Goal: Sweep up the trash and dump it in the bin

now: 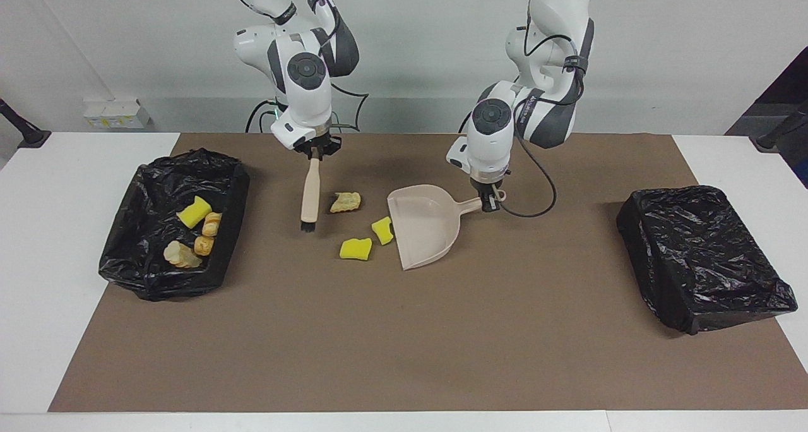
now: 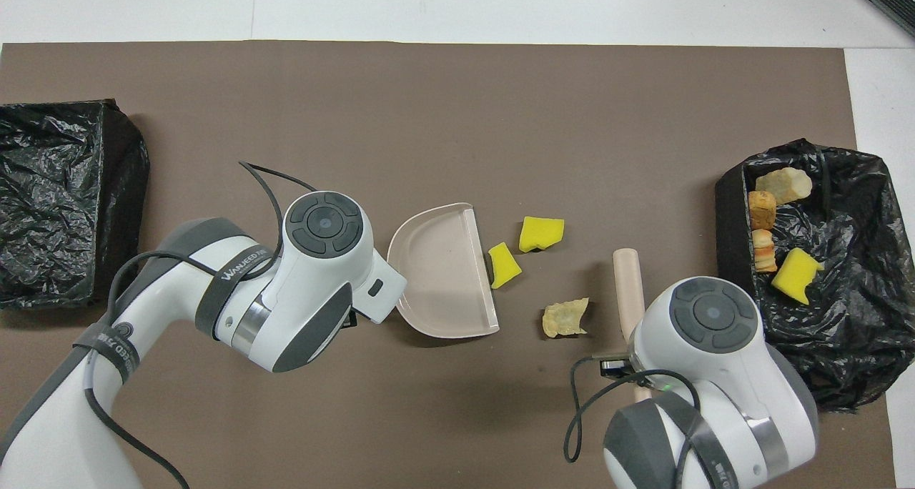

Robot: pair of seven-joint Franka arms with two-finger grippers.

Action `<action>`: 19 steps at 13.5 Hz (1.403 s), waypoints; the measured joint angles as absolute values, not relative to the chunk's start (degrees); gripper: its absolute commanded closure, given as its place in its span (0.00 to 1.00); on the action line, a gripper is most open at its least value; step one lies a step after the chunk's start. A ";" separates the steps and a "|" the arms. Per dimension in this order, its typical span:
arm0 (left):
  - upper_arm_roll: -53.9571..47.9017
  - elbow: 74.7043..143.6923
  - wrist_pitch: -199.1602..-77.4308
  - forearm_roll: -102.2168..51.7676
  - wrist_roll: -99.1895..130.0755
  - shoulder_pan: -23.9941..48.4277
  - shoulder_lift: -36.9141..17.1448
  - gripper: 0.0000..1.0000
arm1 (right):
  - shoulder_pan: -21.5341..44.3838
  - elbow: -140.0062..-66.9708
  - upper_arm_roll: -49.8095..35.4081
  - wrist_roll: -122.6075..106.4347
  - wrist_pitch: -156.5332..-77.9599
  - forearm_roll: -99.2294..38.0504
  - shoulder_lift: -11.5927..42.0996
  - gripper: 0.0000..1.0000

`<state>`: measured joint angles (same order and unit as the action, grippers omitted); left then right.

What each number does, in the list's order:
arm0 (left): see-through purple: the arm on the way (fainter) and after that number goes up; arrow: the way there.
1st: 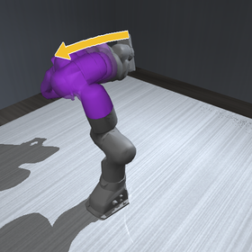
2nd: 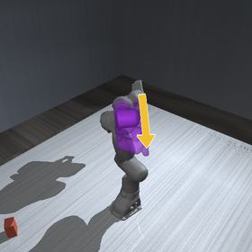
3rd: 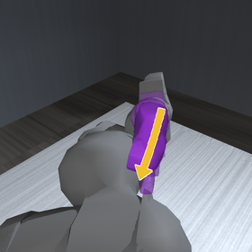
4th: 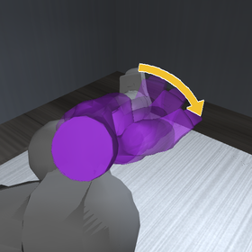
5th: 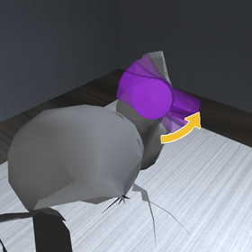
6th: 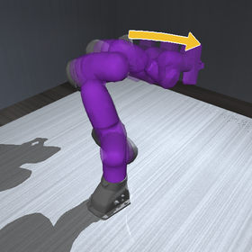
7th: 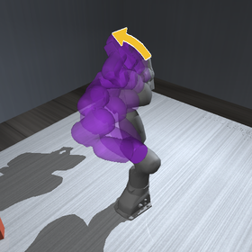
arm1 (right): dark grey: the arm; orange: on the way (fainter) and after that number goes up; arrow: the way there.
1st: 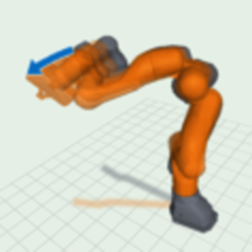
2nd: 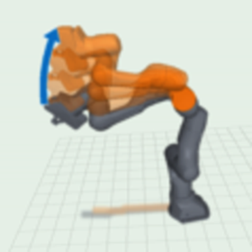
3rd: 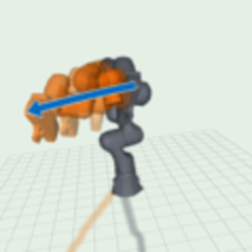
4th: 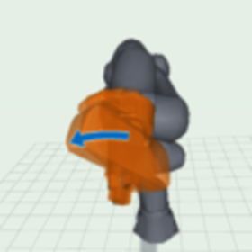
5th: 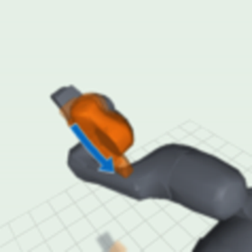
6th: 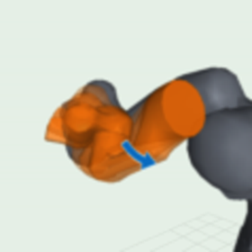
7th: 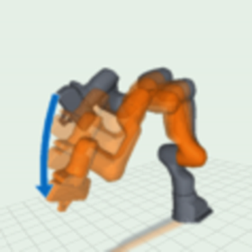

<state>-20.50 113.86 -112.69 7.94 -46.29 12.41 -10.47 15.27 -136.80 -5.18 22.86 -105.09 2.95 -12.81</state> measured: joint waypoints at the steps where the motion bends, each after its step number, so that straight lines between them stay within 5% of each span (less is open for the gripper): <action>1: -20.50 113.94 -112.72 7.94 -46.29 12.44 -10.44 1.00 | 15.17 -138.21 -5.20 22.86 -105.63 3.45 -12.59 1.00; 7: -20.53 116.38 -114.07 8.67 -47.99 13.15 -9.15 1.00 | 20.90 -136.91 -6.01 25.75 -115.75 -0.35 -2.69 1.00; 12: -20.62 120.45 -116.87 9.66 -48.84 14.92 -6.56 1.00 | 25.17 -132.06 -6.10 24.38 -121.50 -16.12 1.04 1.00; 19: -20.01 122.90 -120.97 9.57 -47.40 14.47 -5.36 1.00 | 26.82 -124.02 -5.53 22.19 -116.15 -20.13 1.61 1.00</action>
